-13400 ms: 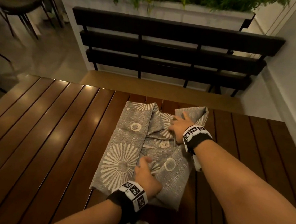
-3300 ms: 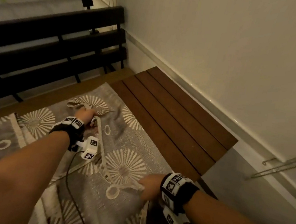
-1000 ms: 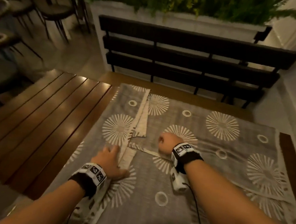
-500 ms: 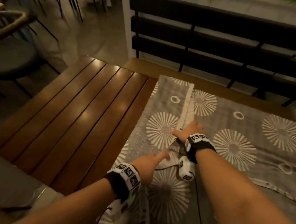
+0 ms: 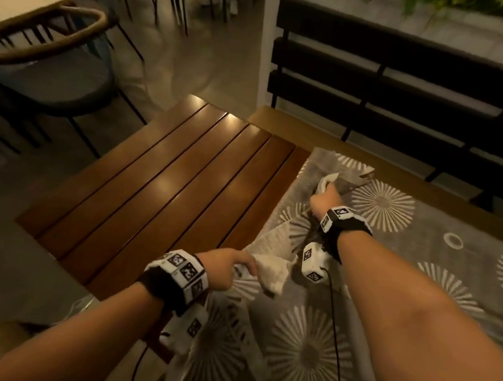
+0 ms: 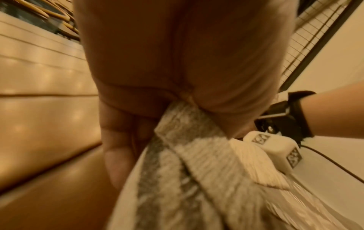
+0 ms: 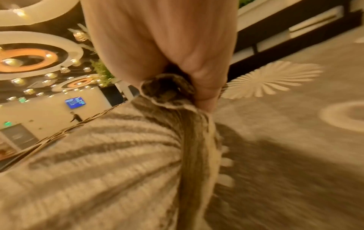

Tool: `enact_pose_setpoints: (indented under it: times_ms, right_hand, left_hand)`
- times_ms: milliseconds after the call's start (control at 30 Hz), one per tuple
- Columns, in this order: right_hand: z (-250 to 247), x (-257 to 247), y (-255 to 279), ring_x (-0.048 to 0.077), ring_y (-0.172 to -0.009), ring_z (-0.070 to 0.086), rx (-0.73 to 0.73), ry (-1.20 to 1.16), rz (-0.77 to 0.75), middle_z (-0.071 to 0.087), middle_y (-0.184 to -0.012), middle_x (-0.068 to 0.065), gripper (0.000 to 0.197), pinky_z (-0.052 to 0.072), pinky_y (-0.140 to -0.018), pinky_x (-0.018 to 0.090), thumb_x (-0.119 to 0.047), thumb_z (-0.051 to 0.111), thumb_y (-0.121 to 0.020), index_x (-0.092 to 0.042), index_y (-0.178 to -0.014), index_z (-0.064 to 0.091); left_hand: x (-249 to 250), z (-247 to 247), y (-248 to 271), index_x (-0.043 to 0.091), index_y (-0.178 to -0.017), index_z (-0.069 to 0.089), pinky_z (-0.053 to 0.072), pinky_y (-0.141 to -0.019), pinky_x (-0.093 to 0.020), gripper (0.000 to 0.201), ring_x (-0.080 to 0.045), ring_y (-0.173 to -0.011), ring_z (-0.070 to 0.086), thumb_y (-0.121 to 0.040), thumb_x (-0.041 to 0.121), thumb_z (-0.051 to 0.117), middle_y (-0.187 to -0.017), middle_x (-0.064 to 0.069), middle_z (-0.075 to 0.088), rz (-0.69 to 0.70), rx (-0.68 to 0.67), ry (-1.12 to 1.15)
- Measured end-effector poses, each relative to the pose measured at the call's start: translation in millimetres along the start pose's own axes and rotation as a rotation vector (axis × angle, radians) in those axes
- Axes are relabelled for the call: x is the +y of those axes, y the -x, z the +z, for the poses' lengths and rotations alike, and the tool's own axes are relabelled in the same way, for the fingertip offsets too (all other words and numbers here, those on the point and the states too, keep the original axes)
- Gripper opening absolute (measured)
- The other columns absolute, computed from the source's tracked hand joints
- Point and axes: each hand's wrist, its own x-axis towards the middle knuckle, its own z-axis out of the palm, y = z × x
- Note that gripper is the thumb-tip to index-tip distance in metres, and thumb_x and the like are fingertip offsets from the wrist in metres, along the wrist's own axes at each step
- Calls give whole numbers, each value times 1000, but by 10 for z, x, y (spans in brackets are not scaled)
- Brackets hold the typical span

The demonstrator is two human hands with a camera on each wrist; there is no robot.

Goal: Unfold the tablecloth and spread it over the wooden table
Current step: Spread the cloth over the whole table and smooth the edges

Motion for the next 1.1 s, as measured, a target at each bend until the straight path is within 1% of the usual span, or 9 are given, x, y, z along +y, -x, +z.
enact_pose_setpoints:
  times_ms: [133,233,333,400,500,700,800,967,1100]
  right_hand:
    - [430,-767,-150,30,-85,54,33,-191,-131,54,-118,17,62,46,-70,35,-6,42,-94,-12,-151,18]
    - [986,-1291,-112,32,-127,45,-351,-570,-183,34,-151,15,78,40,-103,45,-25,59,-88,-27,-152,14]
    - [1408,-1540,-20,27,-145,24,-563,-780,-208,21,-159,4,66,30,-114,50,-31,52,-96,-28,-152,17]
    - [1491,-1551,-48,25,-138,36,-439,-610,-281,41,-147,7,46,35,-111,43,-23,49,-99,-17,-144,41]
    - [1479,-1361,-210,22,-114,54,-238,4,-453,58,-119,5,32,40,-93,28,-12,49,-94,-8,-124,59]
    - [1603,-1088,-289,35,-137,30,-248,725,-580,27,-152,13,66,30,-111,42,-45,61,-85,-19,-142,41]
    - [1735,-1113,-156,36,-144,19,-220,790,-605,17,-158,11,77,23,-115,50,-53,59,-81,-22,-146,31]
    - [1986,-1165,194,26,-116,49,-261,757,-1012,49,-127,6,48,44,-95,41,-53,52,-84,-18,-117,59]
    - [2129,-1160,308,27,-127,39,-355,871,-1020,41,-140,6,54,39,-103,46,-50,54,-86,-22,-133,49]
  left_hand:
    - [-688,-466,224,56,-98,58,53,-86,-54,59,-19,-107,62,-78,1,59,-128,14,53,-24,93,54]
    - [-1294,-838,572,45,-120,53,52,-92,-45,52,-22,-111,59,-81,12,61,-133,2,55,-244,258,-67]
    - [-1727,-1038,931,34,-138,38,48,-94,-45,59,-34,-117,52,-84,21,57,-135,-10,48,-596,407,-301]
    - [-1792,-996,1008,28,-134,45,47,-94,-44,48,-35,-116,51,-87,22,53,-131,-11,47,-576,454,-300]
    - [-1639,-697,939,30,-121,58,47,-93,-40,34,-24,-112,53,-87,36,59,-121,-2,52,-196,440,-207]
    - [-1291,-163,699,31,-112,65,42,-92,-37,38,-19,-107,41,-83,54,60,-116,1,50,97,203,-381]
    - [-1296,-183,718,28,-106,66,44,-87,-36,37,-18,-101,44,-81,55,63,-109,1,54,59,97,-425]
    - [-1357,-324,802,7,-79,67,52,-73,-38,29,-29,-75,59,-86,35,63,-77,-13,62,-25,-8,-182]
    - [-1567,-284,908,18,-111,66,49,-73,-26,37,-22,-84,60,-87,46,63,-105,-10,67,-317,-254,-264]
